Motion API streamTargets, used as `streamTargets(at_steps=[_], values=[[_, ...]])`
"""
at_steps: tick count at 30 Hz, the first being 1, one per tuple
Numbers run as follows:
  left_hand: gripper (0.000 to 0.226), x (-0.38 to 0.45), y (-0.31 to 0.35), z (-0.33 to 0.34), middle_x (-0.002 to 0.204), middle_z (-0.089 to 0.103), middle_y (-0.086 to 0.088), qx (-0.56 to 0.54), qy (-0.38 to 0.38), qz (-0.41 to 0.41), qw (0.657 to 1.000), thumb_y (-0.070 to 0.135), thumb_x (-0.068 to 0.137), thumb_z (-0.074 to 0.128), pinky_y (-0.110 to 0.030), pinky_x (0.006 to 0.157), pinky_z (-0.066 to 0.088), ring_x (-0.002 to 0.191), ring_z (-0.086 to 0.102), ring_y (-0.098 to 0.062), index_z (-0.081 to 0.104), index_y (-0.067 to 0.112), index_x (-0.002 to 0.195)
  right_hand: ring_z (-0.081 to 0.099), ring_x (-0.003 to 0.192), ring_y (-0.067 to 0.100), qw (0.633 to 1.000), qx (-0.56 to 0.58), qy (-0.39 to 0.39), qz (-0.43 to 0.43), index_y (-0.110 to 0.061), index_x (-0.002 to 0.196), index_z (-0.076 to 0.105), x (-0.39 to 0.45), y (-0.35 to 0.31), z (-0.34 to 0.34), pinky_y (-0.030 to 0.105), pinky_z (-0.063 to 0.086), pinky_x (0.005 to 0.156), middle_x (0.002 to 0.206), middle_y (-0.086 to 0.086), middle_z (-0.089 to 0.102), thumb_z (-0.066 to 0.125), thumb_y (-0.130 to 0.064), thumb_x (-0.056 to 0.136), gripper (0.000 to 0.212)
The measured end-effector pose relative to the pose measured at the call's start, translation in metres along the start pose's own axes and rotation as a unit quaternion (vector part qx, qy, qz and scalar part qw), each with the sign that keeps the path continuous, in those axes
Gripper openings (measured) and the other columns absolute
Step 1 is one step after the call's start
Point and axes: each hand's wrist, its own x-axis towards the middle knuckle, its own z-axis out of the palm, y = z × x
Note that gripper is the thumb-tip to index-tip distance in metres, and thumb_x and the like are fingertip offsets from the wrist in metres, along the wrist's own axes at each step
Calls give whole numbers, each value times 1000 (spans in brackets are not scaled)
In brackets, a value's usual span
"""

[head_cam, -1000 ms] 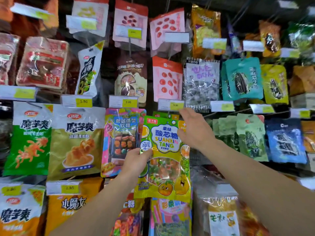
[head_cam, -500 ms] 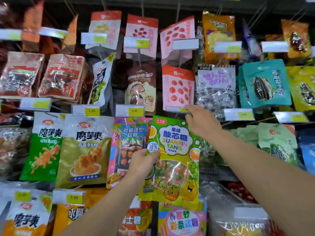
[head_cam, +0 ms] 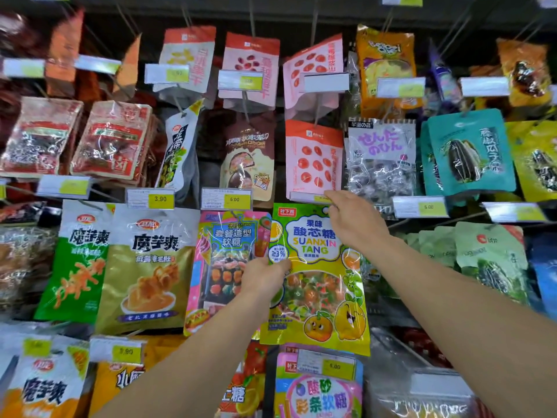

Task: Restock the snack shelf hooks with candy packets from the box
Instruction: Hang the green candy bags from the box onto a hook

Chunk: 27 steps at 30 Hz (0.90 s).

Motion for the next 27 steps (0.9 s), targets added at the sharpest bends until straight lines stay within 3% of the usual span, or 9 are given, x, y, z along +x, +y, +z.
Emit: streamTargets(at_steps=[3, 6, 9, 13, 15, 17, 20, 23, 27], values=[[58, 1, -4, -1, 142, 46, -7, 12, 13, 0, 1000, 32, 92, 62, -43, 101, 35, 126, 43, -29, 42, 8, 141, 51, 125, 33, 1000, 7, 0, -2, -18, 146, 41, -1, -1, -1, 47, 45, 101, 146, 7, 46, 34, -26, 101, 46], [16, 0, -2, -4, 99, 50, 2, 29, 24, -6, 999, 26, 92, 62, -35, 84, 32, 100, 43, -22, 54, 15, 101, 49, 126, 35, 1000, 2, -2, -4, -16, 146, 42, -2, -2, -2, 47, 45, 101, 145, 9, 47, 34, -24, 102, 46], [34, -3, 4, -3, 71, 33, 8, 32, 20, -4, 999, 23, 92, 61, -32, 62, 29, 70, 37, -13, 36, 22, 70, 48, 127, 35, 1000, -8, -4, -9, -14, 147, 40, -2, -3, -3, 45, 43, 103, 146, 11, 46, 34, -23, 102, 46], [43, 2, 8, -2, 67, 31, 7, 40, 28, -16, 999, 22, 92, 62, -29, 53, 22, 59, 29, -8, 30, 24, 63, 44, 132, 33, 1000, -9, -7, -10, -14, 149, 37, -2, -4, -5, 43, 39, 107, 151, 9, 41, 33, -22, 103, 47], [41, 4, 8, -2, 68, 32, 7, 47, 27, -18, 998, 23, 92, 62, -31, 56, 26, 62, 32, -11, 32, 23, 64, 42, 134, 31, 1000, -10, -14, -7, -15, 150, 35, -2, -5, -7, 41, 38, 109, 152, 7, 39, 32, -22, 104, 47], [32, 7, 6, -3, 72, 36, 6, 46, 24, -20, 998, 24, 92, 62, -34, 69, 33, 74, 39, -17, 39, 19, 71, 41, 135, 30, 1000, -9, -17, -6, -16, 151, 34, -1, -5, -7, 40, 38, 109, 154, 6, 37, 33, -22, 103, 48], [19, 8, 0, -4, 105, 56, -5, 55, 19, -30, 998, 26, 91, 63, -38, 85, 34, 97, 50, -25, 56, 10, 99, 36, 136, 35, 1000, -13, 12, -8, -18, 150, 35, -8, -5, -5, 43, 37, 109, 159, 5, 26, 36, -22, 101, 49], [49, 7, -8, -5, 132, 53, -11, 49, 10, -34, 998, 29, 90, 65, -38, 92, 35, 114, 48, -28, 52, 3, 130, 25, 142, 32, 998, -2, 56, 7, -21, 150, 35, -26, -10, -2, 43, 30, 113, 161, 6, 15, 41, -20, 98, 52], [68, 13, -17, -5, 147, 42, -11, 10, 6, -28, 1000, 30, 91, 64, -44, 106, 33, 134, 39, -31, 36, 4, 147, 31, 137, 30, 996, 27, 66, 45, -21, 150, 29, -59, -7, 12, 44, 37, 107, 160, 1, 15, 50, -22, 94, 61]])
